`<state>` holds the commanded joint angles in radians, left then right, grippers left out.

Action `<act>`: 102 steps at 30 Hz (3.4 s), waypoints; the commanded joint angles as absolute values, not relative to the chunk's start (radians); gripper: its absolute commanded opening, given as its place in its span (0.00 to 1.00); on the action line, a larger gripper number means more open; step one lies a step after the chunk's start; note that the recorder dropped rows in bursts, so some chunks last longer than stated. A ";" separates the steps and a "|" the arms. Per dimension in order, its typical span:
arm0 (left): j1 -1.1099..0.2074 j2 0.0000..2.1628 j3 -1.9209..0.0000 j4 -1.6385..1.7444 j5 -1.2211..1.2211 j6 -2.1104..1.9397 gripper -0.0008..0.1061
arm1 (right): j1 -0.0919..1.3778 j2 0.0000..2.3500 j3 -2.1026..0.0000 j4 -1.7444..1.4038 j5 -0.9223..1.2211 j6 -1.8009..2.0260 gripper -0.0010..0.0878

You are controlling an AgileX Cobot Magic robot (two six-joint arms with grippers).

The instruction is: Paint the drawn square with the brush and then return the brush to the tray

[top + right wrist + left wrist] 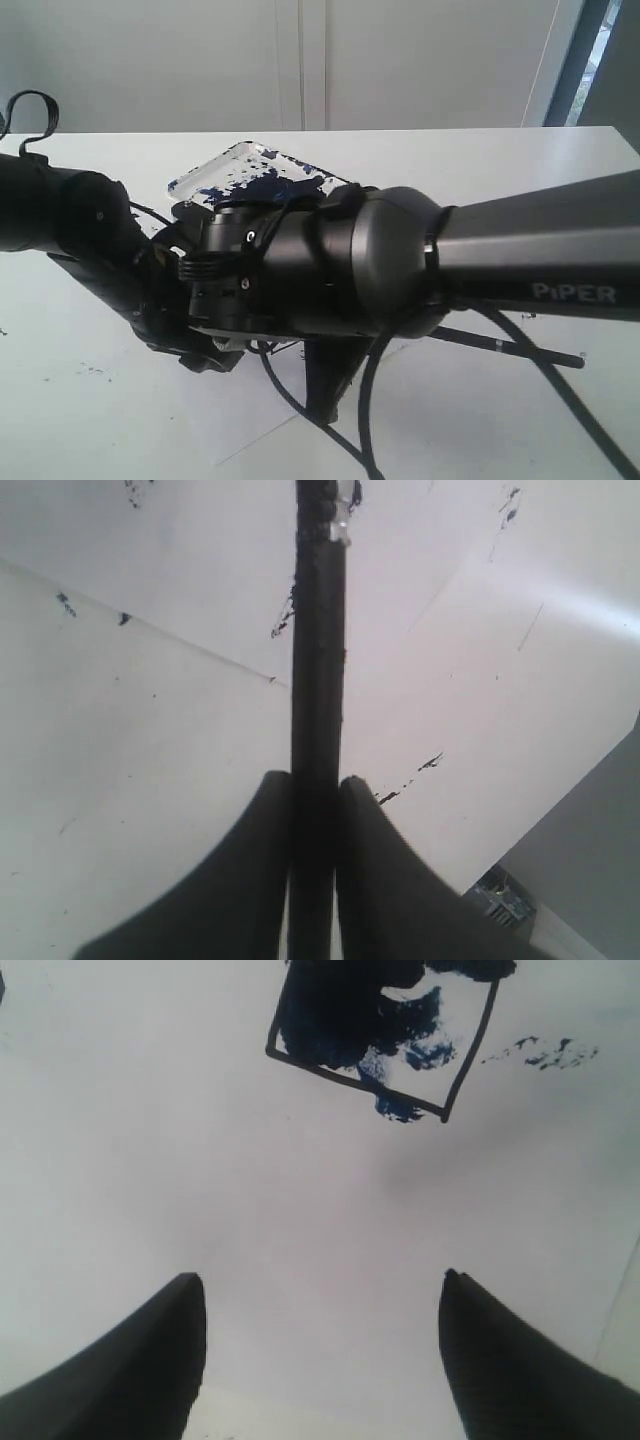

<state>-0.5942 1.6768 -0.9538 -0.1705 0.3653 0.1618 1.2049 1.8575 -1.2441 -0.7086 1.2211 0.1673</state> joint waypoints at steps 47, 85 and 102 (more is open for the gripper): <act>-0.592 1.823 -0.954 -0.174 0.327 0.162 0.65 | 1.245 1.897 -1.219 -0.672 1.163 0.145 0.01; -0.592 1.823 -0.954 -0.174 0.333 0.162 0.65 | 1.237 1.944 -1.219 -0.702 1.156 0.185 0.01; -0.592 1.823 -0.954 -0.174 0.329 0.162 0.65 | 1.245 1.944 -1.221 -0.770 1.206 0.192 0.01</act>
